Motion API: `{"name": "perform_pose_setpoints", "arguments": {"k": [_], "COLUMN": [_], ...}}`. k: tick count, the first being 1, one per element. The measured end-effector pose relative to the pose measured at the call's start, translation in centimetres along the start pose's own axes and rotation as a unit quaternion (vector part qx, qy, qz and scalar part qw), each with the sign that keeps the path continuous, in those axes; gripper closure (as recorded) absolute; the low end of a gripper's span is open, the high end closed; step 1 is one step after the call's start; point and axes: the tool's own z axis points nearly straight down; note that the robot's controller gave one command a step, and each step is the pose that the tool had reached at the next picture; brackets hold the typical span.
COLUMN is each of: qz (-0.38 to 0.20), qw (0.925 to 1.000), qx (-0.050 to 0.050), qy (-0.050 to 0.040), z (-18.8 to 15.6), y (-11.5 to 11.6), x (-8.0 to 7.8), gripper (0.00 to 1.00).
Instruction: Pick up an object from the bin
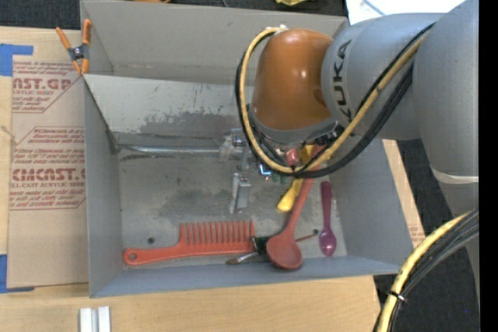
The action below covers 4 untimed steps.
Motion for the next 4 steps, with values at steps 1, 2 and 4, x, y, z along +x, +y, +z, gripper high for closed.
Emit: {"name": "perform_pose_setpoints", "arguments": {"k": [1,2,4], "qz": [0.000,-0.045,-0.075], "qw": [1.0000,0.9990,0.9972], "qx": [0.000,0.000,-0.001], "qy": [-0.0035,-0.0015,-0.0009], "z": [-0.4,3.7,4.5], "y": [0.0,0.8,8.8], "x": [-0.2,6.5,7.2], "gripper": [0.00,0.00,0.00]}}
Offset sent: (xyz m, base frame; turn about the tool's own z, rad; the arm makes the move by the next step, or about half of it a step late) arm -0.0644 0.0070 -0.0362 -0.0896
